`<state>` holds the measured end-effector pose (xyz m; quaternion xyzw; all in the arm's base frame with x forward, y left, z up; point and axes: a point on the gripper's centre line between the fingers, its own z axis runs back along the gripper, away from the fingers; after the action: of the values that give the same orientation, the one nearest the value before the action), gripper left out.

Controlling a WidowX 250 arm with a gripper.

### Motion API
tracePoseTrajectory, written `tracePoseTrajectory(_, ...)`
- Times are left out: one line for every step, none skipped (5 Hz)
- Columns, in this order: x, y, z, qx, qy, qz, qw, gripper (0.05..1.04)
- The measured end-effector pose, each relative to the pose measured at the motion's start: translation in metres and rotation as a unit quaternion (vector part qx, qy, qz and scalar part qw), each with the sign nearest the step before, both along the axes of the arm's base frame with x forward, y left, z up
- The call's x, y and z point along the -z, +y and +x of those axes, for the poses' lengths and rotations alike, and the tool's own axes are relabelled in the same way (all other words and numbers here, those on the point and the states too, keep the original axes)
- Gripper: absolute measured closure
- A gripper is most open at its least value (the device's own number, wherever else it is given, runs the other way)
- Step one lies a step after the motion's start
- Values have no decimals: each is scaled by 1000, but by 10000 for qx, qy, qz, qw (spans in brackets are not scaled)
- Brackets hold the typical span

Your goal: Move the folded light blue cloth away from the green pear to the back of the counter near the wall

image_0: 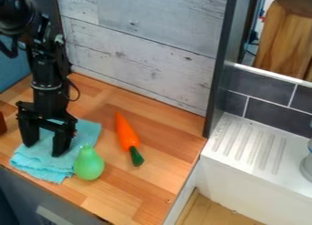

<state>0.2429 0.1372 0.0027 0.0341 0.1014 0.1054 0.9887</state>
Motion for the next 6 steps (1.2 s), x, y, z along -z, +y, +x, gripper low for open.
tracePoseTrajectory(3, 1, 10, -27, -8, 2, 10000, 82)
tracePoseTrajectory(2, 9, 30, -188, -196, 102, 9996, 82)
tracePoseTrajectory(1, 21, 56, -414, -380, 232, 9982, 82)
tracePoseTrajectory(1, 30, 73, -492, -471, 298, 9972, 82)
tracePoseTrajectory(-1, 39, 85, -552, -456, 388, 9967, 82)
tracePoseTrajectory(-4, 48, 91, -503, -450, 539, 9963, 82)
